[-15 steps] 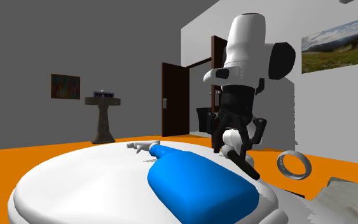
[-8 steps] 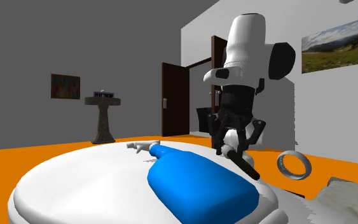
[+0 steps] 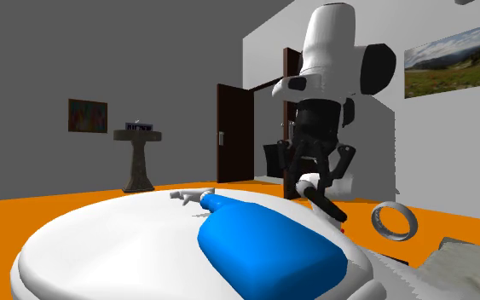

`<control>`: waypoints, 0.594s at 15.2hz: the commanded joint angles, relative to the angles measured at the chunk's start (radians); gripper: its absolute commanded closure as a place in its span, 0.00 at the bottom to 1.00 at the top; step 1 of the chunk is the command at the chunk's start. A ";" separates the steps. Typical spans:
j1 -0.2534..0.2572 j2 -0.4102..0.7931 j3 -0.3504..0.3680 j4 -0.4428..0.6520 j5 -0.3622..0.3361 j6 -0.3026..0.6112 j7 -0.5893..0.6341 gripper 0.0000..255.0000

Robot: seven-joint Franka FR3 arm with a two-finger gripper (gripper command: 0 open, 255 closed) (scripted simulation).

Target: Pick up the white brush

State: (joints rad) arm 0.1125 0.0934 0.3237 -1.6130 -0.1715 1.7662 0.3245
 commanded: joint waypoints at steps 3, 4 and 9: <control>0.004 0.007 0.002 0.061 -0.001 -0.055 -0.003 1.00; 0.005 0.010 0.003 0.078 -0.002 -0.070 -0.005 1.00; 0.010 0.028 0.005 0.169 -0.007 -0.143 -0.010 1.00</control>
State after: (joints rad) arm 0.1216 0.1177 0.3286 -1.4627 -0.1777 1.6387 0.3158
